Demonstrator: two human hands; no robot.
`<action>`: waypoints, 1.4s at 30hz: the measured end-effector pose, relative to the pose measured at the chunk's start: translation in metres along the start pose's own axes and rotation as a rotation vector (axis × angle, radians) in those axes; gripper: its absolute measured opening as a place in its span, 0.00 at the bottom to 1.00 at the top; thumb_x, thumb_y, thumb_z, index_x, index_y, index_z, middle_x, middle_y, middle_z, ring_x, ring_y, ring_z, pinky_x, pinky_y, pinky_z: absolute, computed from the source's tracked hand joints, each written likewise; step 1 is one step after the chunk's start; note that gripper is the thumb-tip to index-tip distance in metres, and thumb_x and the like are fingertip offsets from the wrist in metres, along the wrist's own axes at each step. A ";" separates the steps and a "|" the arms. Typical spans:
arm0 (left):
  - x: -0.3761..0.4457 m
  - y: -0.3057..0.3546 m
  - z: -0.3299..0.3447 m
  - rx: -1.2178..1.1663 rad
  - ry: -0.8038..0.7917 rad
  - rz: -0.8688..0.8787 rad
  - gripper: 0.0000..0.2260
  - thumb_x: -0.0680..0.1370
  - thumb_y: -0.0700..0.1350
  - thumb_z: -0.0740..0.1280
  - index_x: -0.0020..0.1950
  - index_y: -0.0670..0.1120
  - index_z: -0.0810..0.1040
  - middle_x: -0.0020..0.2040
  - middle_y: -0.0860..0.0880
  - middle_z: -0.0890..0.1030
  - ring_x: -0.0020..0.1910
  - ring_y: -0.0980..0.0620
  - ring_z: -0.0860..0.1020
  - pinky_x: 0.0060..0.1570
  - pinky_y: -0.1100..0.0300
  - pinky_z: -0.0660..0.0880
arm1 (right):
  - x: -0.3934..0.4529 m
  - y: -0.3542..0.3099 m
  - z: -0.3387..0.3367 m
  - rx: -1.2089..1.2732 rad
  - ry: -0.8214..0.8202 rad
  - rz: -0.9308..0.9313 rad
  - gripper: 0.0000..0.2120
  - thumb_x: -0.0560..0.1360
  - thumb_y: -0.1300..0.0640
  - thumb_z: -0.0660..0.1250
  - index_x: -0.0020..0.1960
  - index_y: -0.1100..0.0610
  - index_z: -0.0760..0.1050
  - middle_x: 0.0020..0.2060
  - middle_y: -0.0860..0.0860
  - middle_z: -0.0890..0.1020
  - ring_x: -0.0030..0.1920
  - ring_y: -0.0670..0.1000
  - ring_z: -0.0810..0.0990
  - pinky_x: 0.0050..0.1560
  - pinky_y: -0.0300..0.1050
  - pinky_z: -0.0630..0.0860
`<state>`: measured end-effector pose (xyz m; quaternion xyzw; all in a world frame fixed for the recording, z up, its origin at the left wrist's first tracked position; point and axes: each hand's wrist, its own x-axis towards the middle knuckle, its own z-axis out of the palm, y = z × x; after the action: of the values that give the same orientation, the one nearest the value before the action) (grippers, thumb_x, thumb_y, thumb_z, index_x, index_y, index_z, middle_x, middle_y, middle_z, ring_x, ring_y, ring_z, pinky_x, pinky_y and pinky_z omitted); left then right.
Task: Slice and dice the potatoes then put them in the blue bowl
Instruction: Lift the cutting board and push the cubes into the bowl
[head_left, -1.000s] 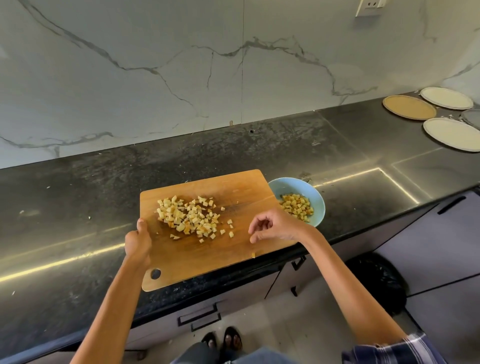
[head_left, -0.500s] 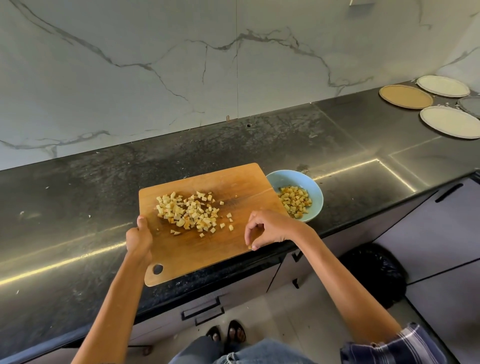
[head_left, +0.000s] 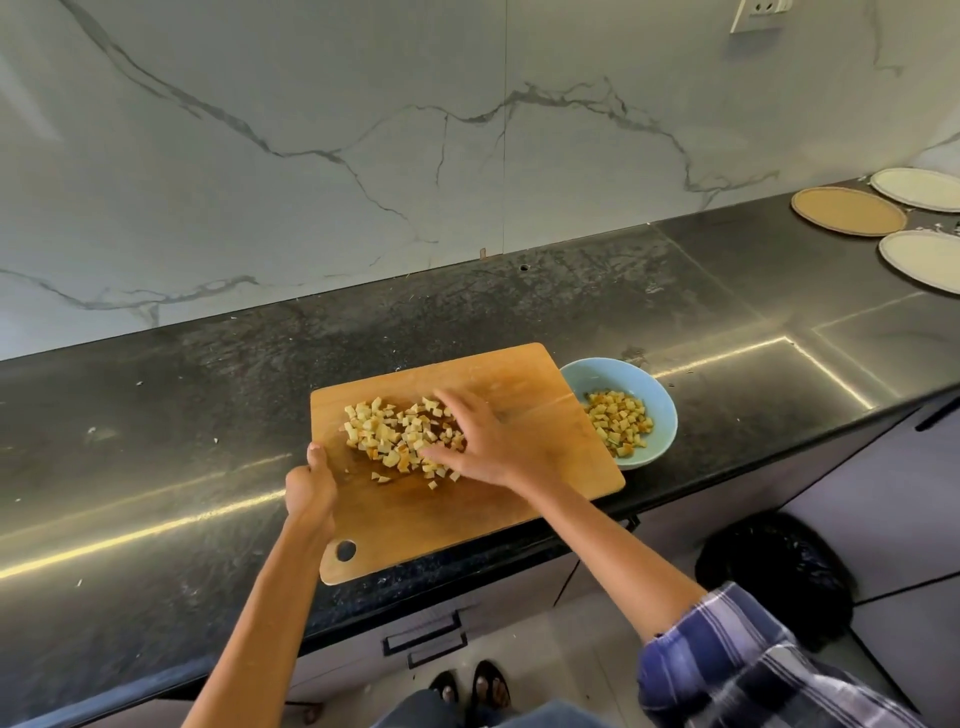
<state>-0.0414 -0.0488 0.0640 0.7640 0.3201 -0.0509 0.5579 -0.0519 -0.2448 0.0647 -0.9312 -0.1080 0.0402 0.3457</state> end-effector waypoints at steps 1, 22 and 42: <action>0.000 0.000 0.000 0.001 0.001 0.004 0.23 0.83 0.53 0.50 0.65 0.35 0.67 0.50 0.43 0.69 0.49 0.47 0.67 0.49 0.55 0.63 | 0.006 -0.005 0.006 -0.021 0.021 -0.049 0.37 0.74 0.39 0.62 0.75 0.58 0.57 0.74 0.54 0.60 0.73 0.52 0.58 0.70 0.51 0.57; 0.014 0.003 0.007 -0.002 -0.021 0.009 0.24 0.82 0.53 0.50 0.65 0.34 0.67 0.51 0.43 0.69 0.50 0.46 0.67 0.57 0.50 0.66 | -0.003 0.046 0.004 -0.313 0.392 -0.256 0.11 0.75 0.52 0.59 0.45 0.59 0.75 0.44 0.52 0.77 0.46 0.50 0.75 0.48 0.43 0.76; 0.015 0.004 0.007 -0.001 -0.020 0.024 0.24 0.82 0.53 0.50 0.57 0.32 0.70 0.49 0.43 0.70 0.49 0.47 0.67 0.50 0.56 0.62 | 0.071 -0.030 0.012 0.031 0.057 -0.146 0.14 0.80 0.58 0.58 0.62 0.63 0.74 0.57 0.56 0.79 0.45 0.41 0.76 0.48 0.29 0.73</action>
<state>-0.0253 -0.0487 0.0582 0.7669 0.3052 -0.0516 0.5622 0.0103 -0.1986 0.0751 -0.9162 -0.1653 -0.0099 0.3649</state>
